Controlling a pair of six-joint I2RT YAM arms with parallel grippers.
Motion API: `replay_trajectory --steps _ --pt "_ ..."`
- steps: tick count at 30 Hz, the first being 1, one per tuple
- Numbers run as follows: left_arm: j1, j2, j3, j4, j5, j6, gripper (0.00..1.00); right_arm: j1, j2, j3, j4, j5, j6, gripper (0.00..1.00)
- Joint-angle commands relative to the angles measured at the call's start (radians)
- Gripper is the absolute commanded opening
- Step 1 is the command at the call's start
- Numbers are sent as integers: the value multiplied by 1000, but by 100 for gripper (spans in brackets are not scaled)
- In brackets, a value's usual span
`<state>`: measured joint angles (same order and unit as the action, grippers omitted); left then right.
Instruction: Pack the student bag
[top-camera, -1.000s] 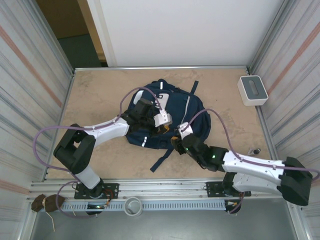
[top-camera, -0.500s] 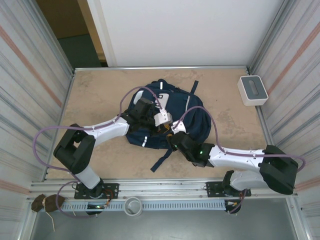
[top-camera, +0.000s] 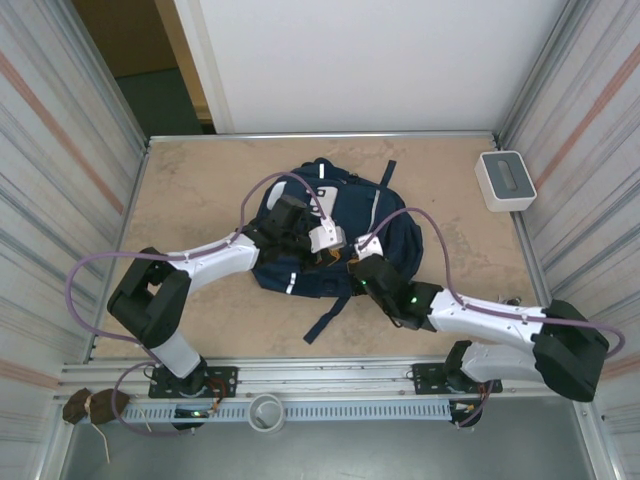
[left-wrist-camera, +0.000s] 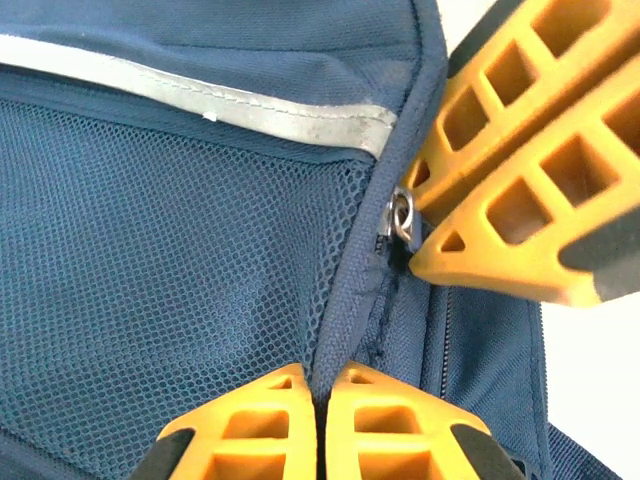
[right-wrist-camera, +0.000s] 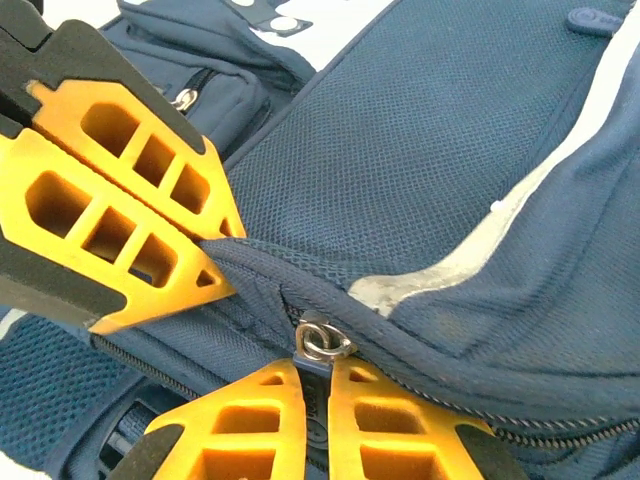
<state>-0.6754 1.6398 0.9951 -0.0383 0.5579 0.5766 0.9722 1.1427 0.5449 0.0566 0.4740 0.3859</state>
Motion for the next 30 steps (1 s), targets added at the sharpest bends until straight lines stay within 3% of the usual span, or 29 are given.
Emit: replay_trajectory --steps 1,8,13,17,22,30 --pt "24 -27 3 -35 3 58 0 -93 -90 -45 -77 -44 -37 0" --pt "56 -40 -15 -51 -21 96 0 -282 -216 -84 -151 -264 -54 0" --pt "63 -51 -19 -63 -14 102 0 -325 -230 -75 -165 -367 -89 0" --pt "64 -55 -16 -60 38 82 0 -292 -226 -54 -148 -485 -136 3" --pt "62 -54 -12 -55 69 68 0 -208 -186 -24 -104 -507 -171 30" --pt "56 -54 -6 -60 69 63 0 -201 -41 8 -26 -487 -157 33"
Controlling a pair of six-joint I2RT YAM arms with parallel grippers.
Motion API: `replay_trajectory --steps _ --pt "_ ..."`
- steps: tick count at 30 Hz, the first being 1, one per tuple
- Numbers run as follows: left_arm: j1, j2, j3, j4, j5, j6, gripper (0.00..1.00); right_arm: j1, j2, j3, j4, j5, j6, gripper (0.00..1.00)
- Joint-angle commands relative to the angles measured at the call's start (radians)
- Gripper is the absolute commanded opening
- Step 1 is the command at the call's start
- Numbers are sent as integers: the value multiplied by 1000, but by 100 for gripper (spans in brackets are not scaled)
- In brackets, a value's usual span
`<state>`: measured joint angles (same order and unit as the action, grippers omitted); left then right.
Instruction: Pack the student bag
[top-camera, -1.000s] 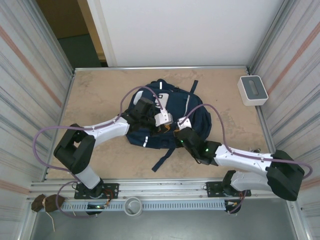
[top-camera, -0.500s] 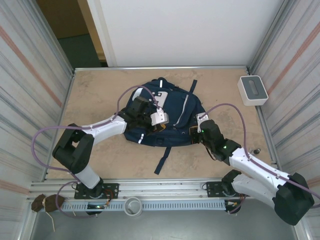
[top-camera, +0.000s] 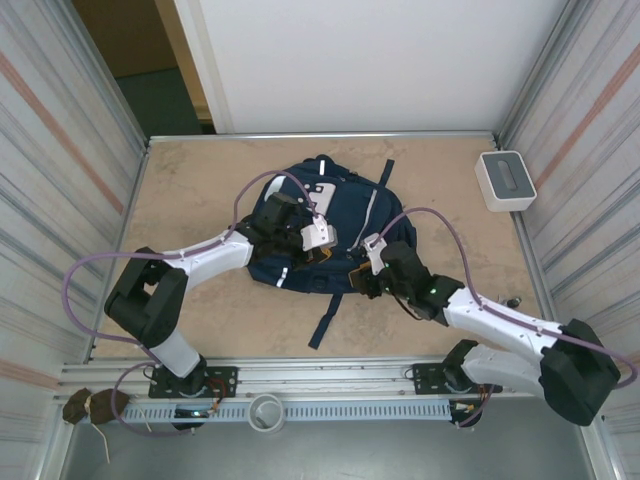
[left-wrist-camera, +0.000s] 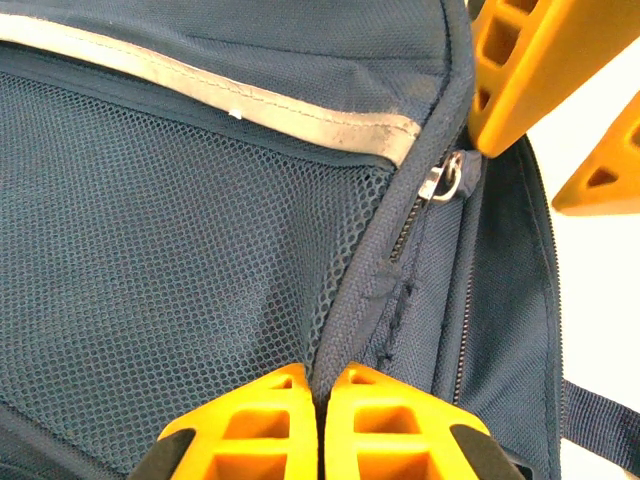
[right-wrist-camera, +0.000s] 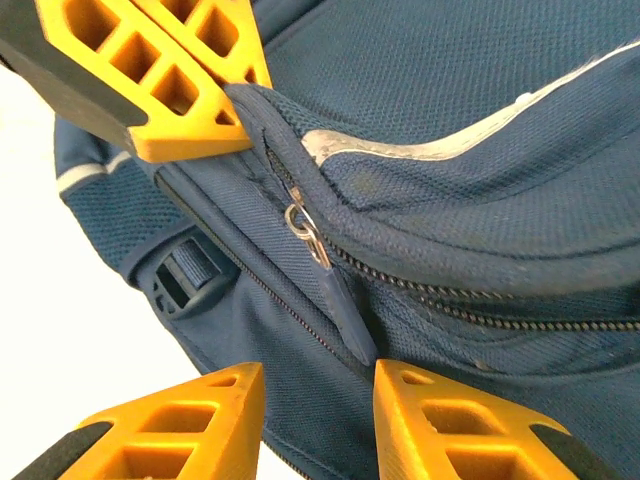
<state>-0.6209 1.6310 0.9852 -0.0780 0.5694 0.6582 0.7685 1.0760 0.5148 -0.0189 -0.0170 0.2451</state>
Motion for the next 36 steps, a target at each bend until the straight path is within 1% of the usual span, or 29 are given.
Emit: replay_trajectory --steps 1,9,15,20,22,26,27,31,36 --pt "2 -46 4 -20 57 -19 0 3 40 44 54 9 -17 33" --pt "-3 -39 9 -24 57 -16 0 5 82 64 90 13 -26 30" --pt "-6 -36 13 -25 53 -19 0 5 138 71 126 -3 -23 25" --pt "-13 -37 13 -28 52 -19 0 5 149 54 168 32 -9 21" --pt "-12 -36 14 -28 47 -20 0 6 144 50 178 35 -6 16" --pt "-12 -38 10 -24 25 -22 0 5 126 27 198 43 -4 2" --pt "-12 -41 8 -22 18 -20 0 3 119 19 199 46 -3 0" --pt "-6 -50 -3 -20 7 -13 0 -20 84 2 165 78 9 0" --pt "14 -62 -17 -23 -4 3 0 -66 9 -16 79 119 37 0"
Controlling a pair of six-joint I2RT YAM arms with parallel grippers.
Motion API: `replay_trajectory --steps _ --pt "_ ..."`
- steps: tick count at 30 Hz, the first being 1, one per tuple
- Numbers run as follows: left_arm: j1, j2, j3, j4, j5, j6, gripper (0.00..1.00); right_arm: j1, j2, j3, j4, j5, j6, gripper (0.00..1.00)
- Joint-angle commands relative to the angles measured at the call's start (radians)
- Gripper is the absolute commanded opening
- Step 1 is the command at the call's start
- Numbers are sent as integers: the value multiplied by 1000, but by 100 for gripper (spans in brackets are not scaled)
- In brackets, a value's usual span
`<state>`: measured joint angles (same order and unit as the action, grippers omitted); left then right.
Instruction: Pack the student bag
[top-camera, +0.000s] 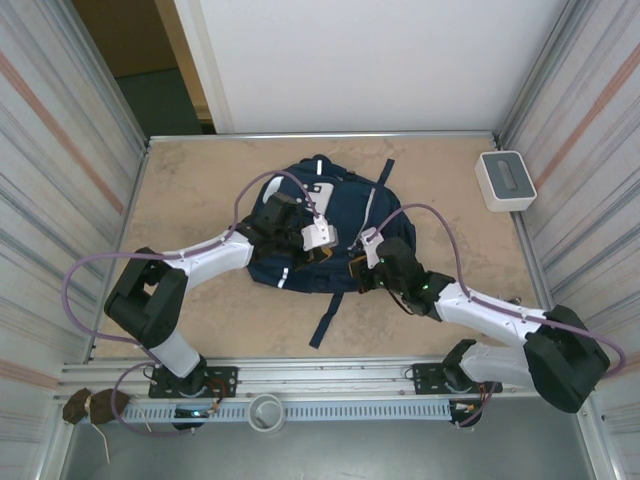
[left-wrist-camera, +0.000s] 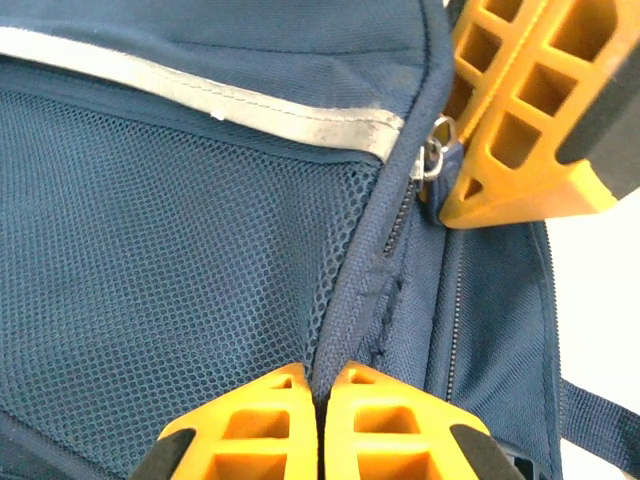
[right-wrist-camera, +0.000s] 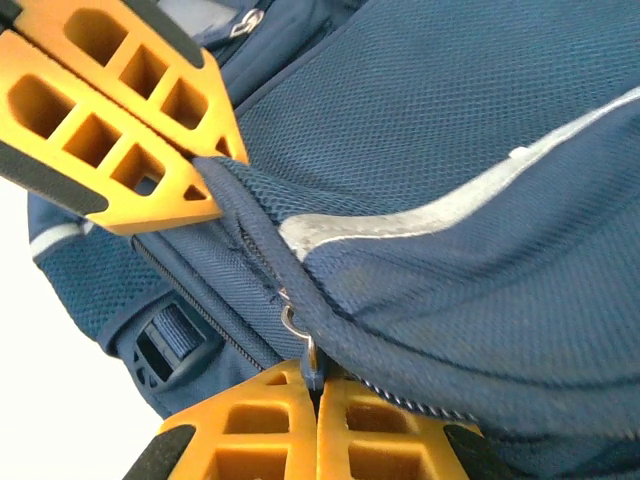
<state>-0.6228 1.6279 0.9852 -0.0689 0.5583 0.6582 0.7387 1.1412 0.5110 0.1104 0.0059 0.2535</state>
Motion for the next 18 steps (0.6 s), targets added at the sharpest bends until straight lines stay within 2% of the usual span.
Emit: replay_trajectory --steps 1,10,18 --pt "19 -59 -20 -29 2 3 0 -41 -67 -14 -65 101 30 0" --pt "31 -63 -29 -32 -17 24 0 -115 -139 10 -211 110 38 0" --pt "57 -72 -37 -63 -104 69 0 -216 -105 67 -326 -33 20 0"
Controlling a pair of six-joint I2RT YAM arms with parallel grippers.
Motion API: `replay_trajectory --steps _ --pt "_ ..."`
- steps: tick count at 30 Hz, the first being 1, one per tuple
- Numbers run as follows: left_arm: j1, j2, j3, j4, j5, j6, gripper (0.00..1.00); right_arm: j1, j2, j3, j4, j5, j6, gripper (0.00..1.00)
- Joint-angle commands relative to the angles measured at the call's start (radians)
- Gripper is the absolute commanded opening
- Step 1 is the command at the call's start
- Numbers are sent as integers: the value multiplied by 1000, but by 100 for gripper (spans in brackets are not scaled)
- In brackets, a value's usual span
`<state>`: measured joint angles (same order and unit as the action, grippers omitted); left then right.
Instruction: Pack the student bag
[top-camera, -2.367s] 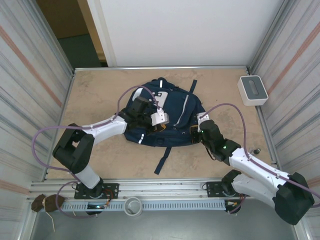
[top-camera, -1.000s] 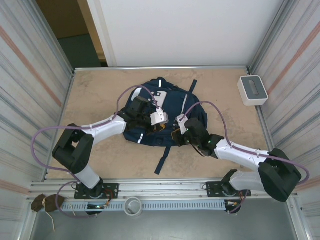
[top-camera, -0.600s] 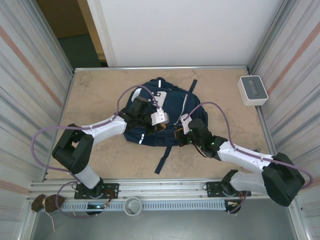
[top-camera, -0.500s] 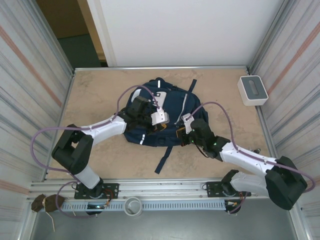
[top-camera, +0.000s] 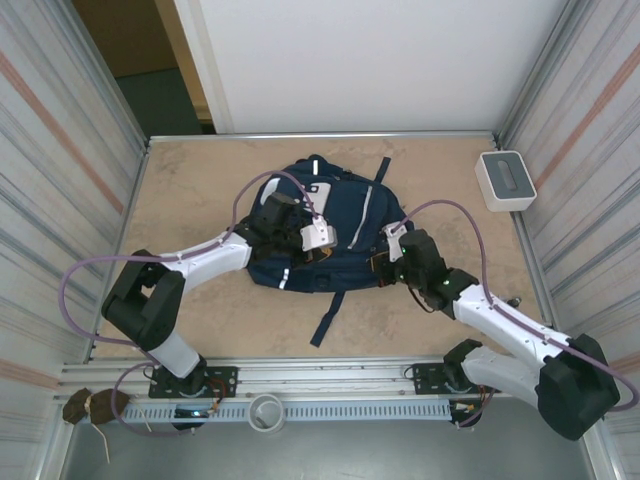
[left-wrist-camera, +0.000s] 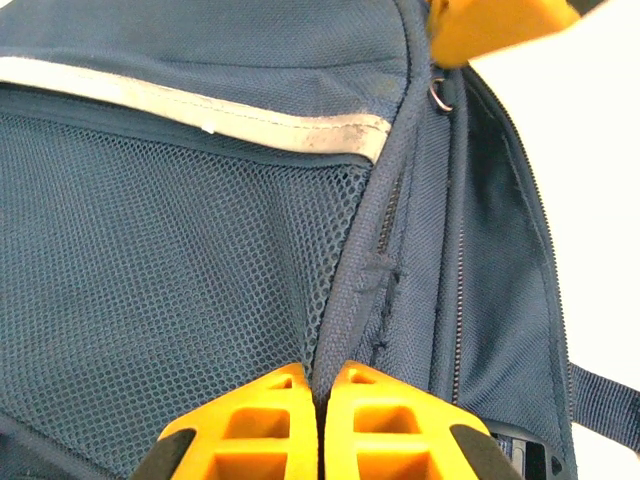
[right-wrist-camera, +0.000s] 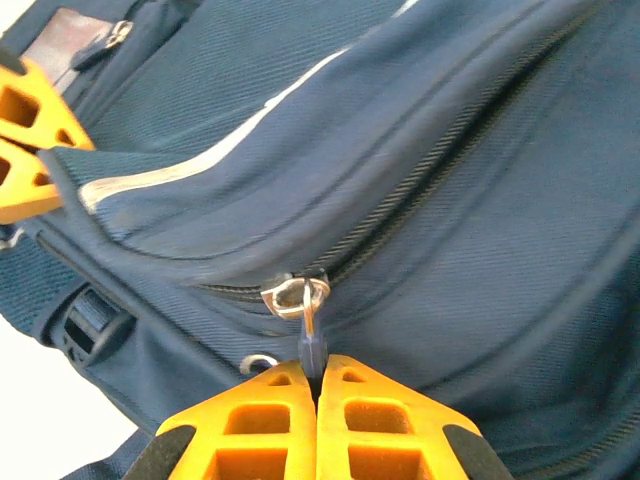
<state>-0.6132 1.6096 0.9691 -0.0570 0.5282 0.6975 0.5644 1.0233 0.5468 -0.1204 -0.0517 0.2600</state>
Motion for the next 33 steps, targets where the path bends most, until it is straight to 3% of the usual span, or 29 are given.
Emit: replay_trajectory --steps 1,6,8,11,17,25,29,33 --pt "49 -54 -22 -79 -86 37 0 -41 21 34 -84 -14 6 0" --pt "27 -68 -16 -98 -109 49 4 -16 37 39 2 -153 29 0" --pt "-4 -89 -18 -102 -126 60 27 1 40 46 24 -170 44 0" --pt "-59 -127 -16 -107 -169 74 43 32 47 57 42 -179 61 0" --pt "-169 -157 -13 -84 -260 129 57 83 47 73 54 -168 69 0" --pt "-198 -63 13 -17 -291 167 56 99 43 65 80 -195 92 0" --pt "-195 -44 11 2 -306 179 41 99 35 56 79 -194 93 0" --pt "-175 -52 -6 10 -287 184 19 83 25 53 51 -180 75 0"
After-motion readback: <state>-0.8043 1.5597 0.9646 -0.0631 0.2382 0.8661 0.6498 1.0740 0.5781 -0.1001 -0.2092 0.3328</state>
